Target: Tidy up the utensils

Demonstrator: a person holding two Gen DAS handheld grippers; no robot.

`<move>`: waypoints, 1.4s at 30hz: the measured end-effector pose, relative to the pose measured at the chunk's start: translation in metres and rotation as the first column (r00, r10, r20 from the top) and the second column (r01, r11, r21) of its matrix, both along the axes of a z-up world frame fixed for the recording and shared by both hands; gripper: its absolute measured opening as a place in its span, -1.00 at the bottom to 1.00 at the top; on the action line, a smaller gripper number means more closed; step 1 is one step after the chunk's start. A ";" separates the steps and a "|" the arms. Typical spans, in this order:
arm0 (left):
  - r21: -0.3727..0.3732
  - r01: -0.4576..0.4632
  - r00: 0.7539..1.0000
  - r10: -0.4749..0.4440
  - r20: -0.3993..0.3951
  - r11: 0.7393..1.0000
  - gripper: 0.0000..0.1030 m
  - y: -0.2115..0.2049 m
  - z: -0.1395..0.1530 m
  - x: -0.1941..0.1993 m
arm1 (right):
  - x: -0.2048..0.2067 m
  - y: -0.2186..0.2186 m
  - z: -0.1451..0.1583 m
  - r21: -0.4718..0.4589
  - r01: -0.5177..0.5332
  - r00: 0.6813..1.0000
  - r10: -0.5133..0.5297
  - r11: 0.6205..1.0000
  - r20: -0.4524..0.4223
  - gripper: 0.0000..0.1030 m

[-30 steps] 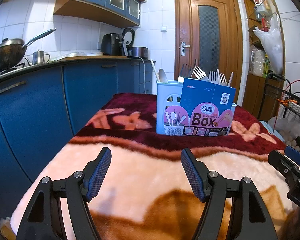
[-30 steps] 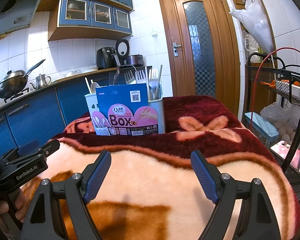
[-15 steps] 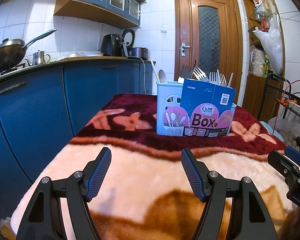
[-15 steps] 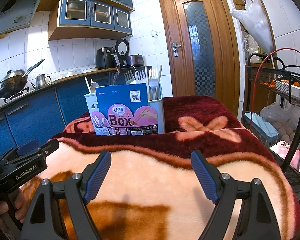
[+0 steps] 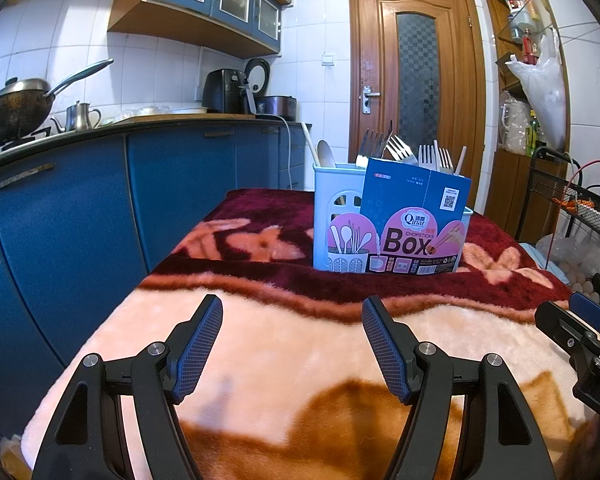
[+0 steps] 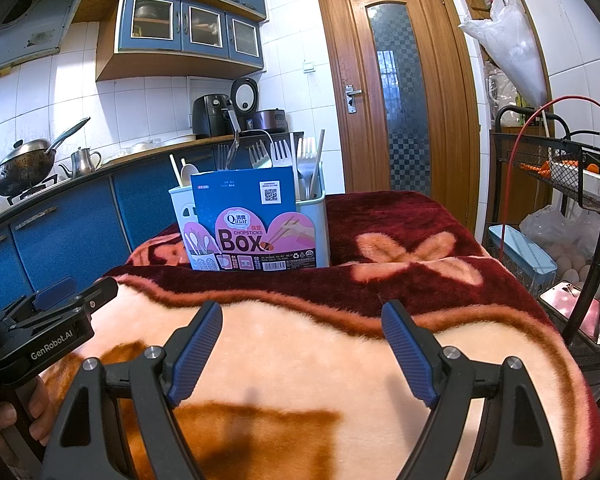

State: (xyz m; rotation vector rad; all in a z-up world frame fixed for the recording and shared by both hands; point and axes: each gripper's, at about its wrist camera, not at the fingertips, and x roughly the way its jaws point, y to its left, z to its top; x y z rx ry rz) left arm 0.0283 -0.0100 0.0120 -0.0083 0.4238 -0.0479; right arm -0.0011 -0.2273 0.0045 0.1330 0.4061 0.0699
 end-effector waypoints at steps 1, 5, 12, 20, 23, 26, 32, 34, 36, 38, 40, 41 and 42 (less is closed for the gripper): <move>0.000 0.000 1.000 0.000 0.000 1.000 0.43 0.000 0.000 0.000 | 0.000 0.000 0.000 0.000 0.000 1.000 0.000 1.000 -0.001 0.63; 0.000 -0.001 1.000 0.001 0.001 1.000 0.43 0.000 0.000 0.000 | 0.000 0.000 0.000 0.000 0.000 1.000 0.000 1.000 0.001 0.63; 0.001 0.000 1.000 0.000 0.003 1.000 0.43 0.000 0.002 0.001 | 0.000 0.000 0.000 0.000 -0.001 1.000 0.001 1.000 0.000 0.63; 0.002 0.000 1.000 0.000 0.004 1.000 0.43 0.000 0.002 0.001 | 0.000 0.000 0.000 -0.001 -0.001 1.000 0.001 1.000 0.000 0.63; 0.002 -0.001 1.000 0.001 0.004 1.000 0.43 0.000 0.002 0.001 | 0.000 0.000 0.000 0.000 -0.001 1.000 0.001 1.000 0.000 0.63; 0.002 -0.001 1.000 0.001 0.004 1.000 0.43 0.000 0.003 0.002 | 0.000 0.000 0.000 -0.001 -0.001 1.000 0.001 1.000 0.000 0.63; 0.001 -0.001 1.000 0.001 0.005 1.000 0.43 0.000 0.003 0.002 | 0.000 -0.001 0.000 -0.001 -0.001 1.000 0.001 1.000 -0.001 0.63; 0.002 0.000 1.000 0.000 0.005 1.000 0.43 0.000 0.002 0.001 | 0.000 0.000 0.000 -0.001 -0.001 1.000 0.001 1.000 0.000 0.63; 0.002 -0.001 1.000 0.001 0.005 1.000 0.43 0.000 0.002 0.001 | 0.000 -0.001 0.000 -0.001 -0.001 1.000 0.001 1.000 0.000 0.63; 0.002 -0.001 1.000 0.001 0.006 1.000 0.43 0.000 0.002 0.001 | 0.000 -0.001 0.000 -0.001 -0.001 1.000 0.001 1.000 0.000 0.63; 0.002 -0.001 1.000 0.001 0.005 1.000 0.43 0.000 0.002 0.001 | 0.000 -0.001 0.000 -0.001 -0.001 1.000 0.001 1.000 -0.001 0.63; 0.002 -0.001 1.000 0.001 0.006 1.000 0.43 0.000 0.002 0.001 | 0.001 -0.001 0.000 -0.001 -0.002 1.000 0.002 1.000 0.000 0.63; 0.002 -0.001 1.000 0.001 0.006 1.000 0.43 0.000 0.002 0.001 | 0.001 -0.001 0.000 -0.001 -0.002 1.000 0.002 1.000 -0.001 0.63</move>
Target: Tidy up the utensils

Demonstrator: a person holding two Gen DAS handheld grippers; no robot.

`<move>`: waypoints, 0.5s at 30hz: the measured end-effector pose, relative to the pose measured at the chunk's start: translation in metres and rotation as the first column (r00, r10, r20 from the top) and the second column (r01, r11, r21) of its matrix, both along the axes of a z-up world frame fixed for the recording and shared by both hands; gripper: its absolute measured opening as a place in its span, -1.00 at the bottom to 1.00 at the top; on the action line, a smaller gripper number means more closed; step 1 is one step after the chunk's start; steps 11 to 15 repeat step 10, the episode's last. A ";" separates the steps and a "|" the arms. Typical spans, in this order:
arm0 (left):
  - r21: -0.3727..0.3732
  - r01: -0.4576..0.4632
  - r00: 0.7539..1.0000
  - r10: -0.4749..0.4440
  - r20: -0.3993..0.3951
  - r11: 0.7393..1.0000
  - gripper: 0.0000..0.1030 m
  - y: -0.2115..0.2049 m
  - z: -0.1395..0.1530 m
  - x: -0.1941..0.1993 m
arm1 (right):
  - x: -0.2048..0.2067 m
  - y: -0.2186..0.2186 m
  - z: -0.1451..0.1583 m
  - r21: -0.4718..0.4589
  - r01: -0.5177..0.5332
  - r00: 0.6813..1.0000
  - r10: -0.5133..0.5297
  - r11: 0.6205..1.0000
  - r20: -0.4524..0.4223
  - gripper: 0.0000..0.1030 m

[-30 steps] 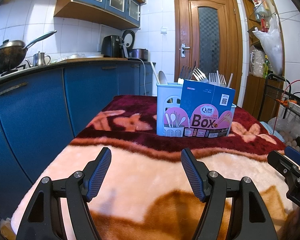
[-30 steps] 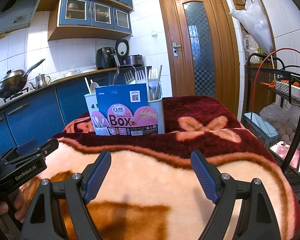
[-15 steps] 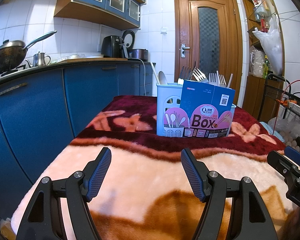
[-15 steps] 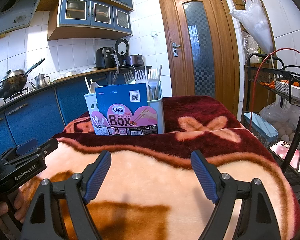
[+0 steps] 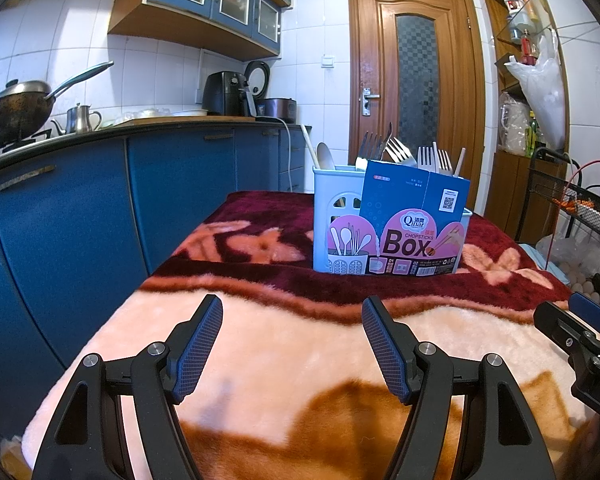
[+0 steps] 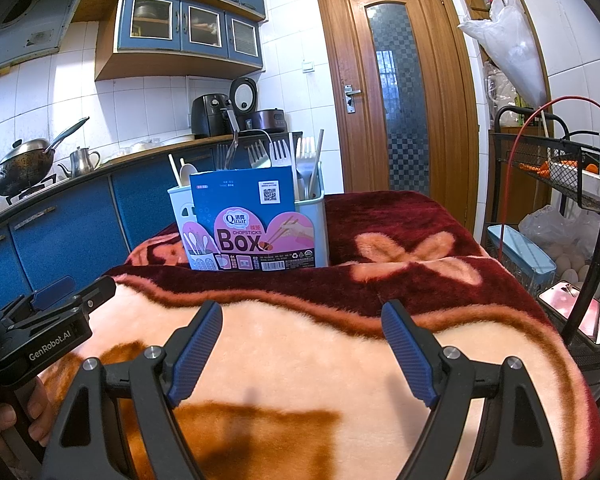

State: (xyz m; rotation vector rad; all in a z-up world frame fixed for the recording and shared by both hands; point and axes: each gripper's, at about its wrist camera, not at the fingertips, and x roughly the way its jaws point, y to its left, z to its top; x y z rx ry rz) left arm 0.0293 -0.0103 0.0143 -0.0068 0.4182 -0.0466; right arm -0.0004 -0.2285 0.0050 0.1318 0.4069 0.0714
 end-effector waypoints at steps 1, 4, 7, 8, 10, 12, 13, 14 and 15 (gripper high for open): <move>0.000 0.000 1.000 0.000 0.000 1.000 0.43 0.000 0.000 0.000 | 0.000 0.000 0.000 0.000 0.000 1.000 0.000 1.000 0.000 0.63; 0.000 -0.001 1.000 0.001 0.000 1.000 0.43 0.000 0.000 0.000 | 0.000 0.000 0.000 0.000 0.000 1.000 0.000 1.000 0.000 0.63; -0.001 -0.001 1.000 0.001 -0.002 1.000 0.43 0.000 0.001 0.001 | 0.000 0.000 0.000 0.000 -0.001 1.000 0.001 1.000 -0.002 0.63; 0.000 -0.001 1.000 0.001 -0.003 1.000 0.43 0.000 0.001 0.001 | 0.000 0.000 0.000 0.001 -0.001 1.000 0.001 1.000 -0.004 0.63; 0.000 0.001 1.000 -0.001 -0.009 1.000 0.43 -0.001 0.001 0.002 | 0.000 0.000 0.000 0.002 0.000 1.000 0.000 1.000 -0.008 0.63; 0.000 0.001 1.000 -0.001 -0.009 1.000 0.43 -0.001 0.001 0.002 | 0.000 0.000 0.000 0.002 0.000 1.000 0.000 1.000 -0.008 0.63; 0.000 0.001 1.000 -0.001 -0.009 1.000 0.43 -0.001 0.001 0.002 | 0.000 0.000 0.000 0.002 0.000 1.000 0.000 1.000 -0.008 0.63; 0.000 0.001 1.000 -0.001 -0.009 1.000 0.43 -0.001 0.001 0.002 | 0.000 0.000 0.000 0.002 0.000 1.000 0.000 1.000 -0.008 0.63; 0.000 0.001 1.000 -0.001 -0.009 1.000 0.43 -0.001 0.001 0.002 | 0.000 0.000 0.000 0.002 0.000 1.000 0.000 1.000 -0.008 0.63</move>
